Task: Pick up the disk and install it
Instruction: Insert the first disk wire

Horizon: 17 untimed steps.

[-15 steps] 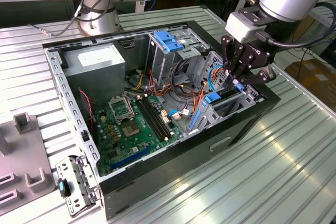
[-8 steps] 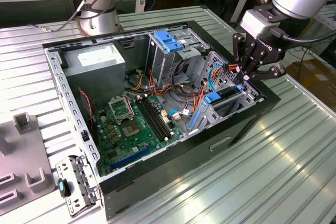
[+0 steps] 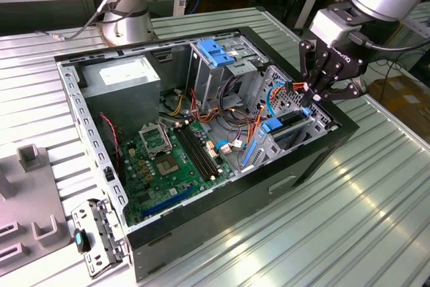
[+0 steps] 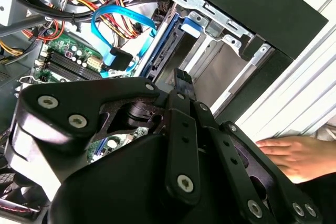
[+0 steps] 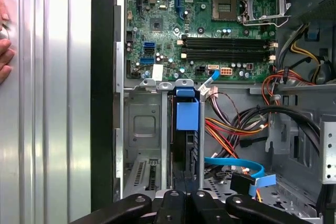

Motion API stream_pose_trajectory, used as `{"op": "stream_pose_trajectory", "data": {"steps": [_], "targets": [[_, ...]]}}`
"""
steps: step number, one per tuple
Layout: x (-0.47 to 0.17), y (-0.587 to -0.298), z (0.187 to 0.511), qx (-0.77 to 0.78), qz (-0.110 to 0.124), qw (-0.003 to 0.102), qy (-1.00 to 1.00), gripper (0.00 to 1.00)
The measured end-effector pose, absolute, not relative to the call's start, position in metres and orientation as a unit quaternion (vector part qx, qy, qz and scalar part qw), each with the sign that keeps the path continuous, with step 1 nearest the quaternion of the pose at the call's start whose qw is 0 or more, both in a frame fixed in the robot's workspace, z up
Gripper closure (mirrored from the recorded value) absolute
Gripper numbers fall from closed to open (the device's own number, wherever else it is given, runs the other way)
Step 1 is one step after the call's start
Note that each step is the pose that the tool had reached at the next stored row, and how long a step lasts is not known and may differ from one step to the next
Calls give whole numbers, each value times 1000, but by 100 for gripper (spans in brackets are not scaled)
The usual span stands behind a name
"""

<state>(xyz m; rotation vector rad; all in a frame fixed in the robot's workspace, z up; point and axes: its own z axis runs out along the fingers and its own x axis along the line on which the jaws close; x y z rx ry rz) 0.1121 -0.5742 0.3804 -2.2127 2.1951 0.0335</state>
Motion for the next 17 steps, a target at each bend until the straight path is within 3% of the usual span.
{"op": "stream_pose_trajectory", "data": {"steps": [17], "targets": [[112,-574,382,-733,11,12,680,89]]}}
